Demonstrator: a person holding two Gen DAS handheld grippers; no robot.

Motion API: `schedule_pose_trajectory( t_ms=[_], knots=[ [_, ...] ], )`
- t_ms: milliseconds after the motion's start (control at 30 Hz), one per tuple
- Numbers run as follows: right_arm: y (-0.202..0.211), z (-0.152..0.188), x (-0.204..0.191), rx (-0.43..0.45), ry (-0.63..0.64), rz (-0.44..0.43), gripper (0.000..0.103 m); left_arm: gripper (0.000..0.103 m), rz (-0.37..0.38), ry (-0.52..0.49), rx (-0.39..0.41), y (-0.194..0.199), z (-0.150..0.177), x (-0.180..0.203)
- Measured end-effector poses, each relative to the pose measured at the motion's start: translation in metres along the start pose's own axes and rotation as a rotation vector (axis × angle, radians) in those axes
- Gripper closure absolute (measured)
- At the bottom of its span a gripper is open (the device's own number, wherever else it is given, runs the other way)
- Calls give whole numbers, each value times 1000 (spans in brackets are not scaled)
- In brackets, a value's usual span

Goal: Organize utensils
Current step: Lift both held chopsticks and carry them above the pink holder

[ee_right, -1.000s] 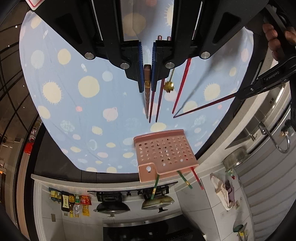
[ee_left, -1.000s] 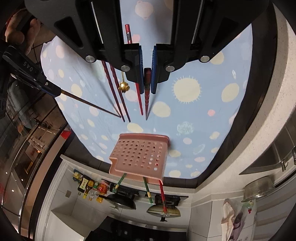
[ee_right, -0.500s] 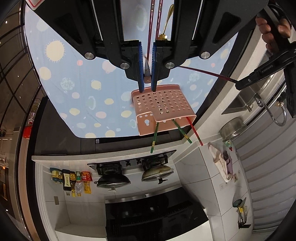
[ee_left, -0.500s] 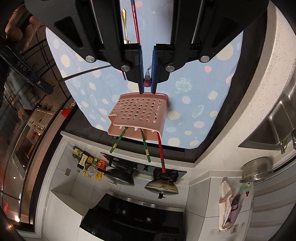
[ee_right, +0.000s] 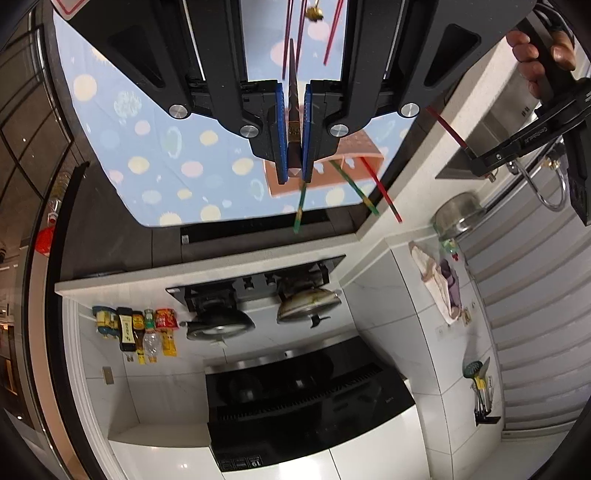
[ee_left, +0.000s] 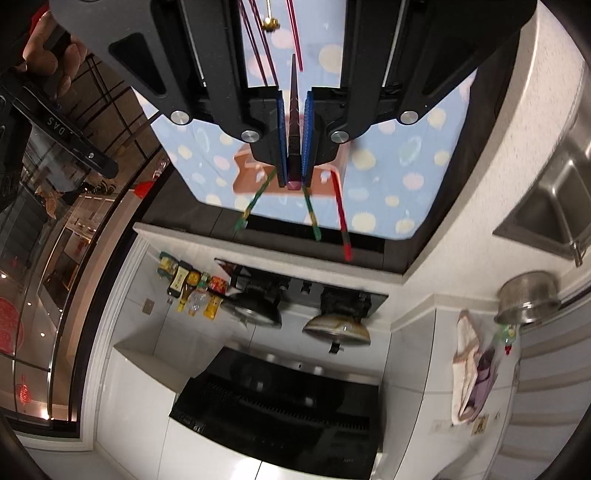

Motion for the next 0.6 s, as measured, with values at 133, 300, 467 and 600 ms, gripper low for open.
schedule_pose_trajectory(
  t_ms=[133,300,467,600],
  knots=[
    [-10,-32,-7,48,34,-12,96,96,8,-4,65,2,-33,6],
    [-24,-73,-12,101,72,-15,96,96,6,-18,154,3,-74,14],
    [-42,-101,-16,129,87,-34,96,96,-24,-35,199,-11,-104,16],
    [-62,-113,-21,133,89,-52,96,96,-40,-41,204,-28,-114,16]
  ],
)
Point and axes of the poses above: each gripper's, at about its wrist camera, not at the fingertips, and y roughly against the way its jaws point, x to its right, z to its underside, the point moved 6 cm from there along -y, roughly the way its jaws point, and after that the axes turned 13 degrees about -z, right-handed, at the moved point
